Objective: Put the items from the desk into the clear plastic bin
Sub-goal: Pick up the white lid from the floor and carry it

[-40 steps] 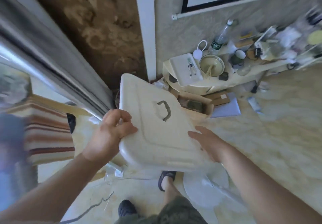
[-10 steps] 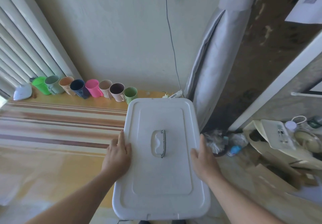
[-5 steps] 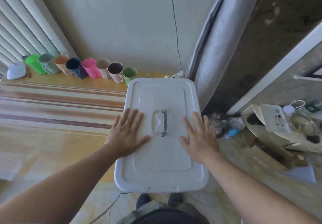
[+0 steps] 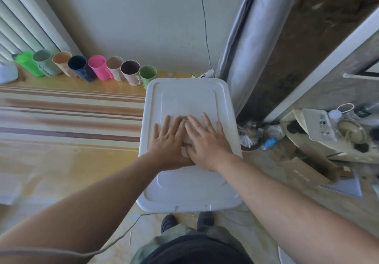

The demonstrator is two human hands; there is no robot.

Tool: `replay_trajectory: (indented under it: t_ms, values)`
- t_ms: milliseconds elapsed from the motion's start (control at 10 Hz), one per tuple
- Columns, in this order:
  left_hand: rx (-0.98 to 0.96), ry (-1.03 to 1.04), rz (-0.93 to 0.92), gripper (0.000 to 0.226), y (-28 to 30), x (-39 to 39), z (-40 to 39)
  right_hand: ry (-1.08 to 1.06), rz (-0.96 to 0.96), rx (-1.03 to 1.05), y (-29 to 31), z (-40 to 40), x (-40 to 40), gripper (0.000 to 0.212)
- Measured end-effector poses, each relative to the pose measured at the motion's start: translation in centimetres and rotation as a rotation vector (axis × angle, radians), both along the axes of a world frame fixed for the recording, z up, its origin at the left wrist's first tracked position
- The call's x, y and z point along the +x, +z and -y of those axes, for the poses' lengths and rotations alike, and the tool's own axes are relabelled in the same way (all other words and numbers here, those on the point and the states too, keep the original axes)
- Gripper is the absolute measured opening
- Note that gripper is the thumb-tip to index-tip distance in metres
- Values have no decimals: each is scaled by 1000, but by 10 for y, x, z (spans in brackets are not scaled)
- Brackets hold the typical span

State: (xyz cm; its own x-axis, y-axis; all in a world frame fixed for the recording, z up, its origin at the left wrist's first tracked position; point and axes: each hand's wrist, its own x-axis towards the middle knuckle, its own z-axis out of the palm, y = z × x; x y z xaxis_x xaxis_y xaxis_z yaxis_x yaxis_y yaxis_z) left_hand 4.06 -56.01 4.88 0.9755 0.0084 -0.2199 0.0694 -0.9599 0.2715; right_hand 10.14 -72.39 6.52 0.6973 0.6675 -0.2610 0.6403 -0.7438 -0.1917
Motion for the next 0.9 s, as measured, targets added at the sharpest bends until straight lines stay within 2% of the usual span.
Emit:
replay_trajectory:
  t_ms: [300, 700, 800, 900]
  values:
    - [118, -81, 19, 103, -12, -4, -1, -32, -8, -147, -24, 34, 6, 81]
    - [75, -110, -143, 102, 5, 4, -11, -10, -94, -192, -17, 33, 10, 80]
    - [-92, -10, -92, 84, 28, 2, -19, -26, -204, -136, -4, 32, 17, 78]
    - [-337, 208, -8, 52, 61, -4, -23, -126, -328, 90, 20, 37, 28, 66]
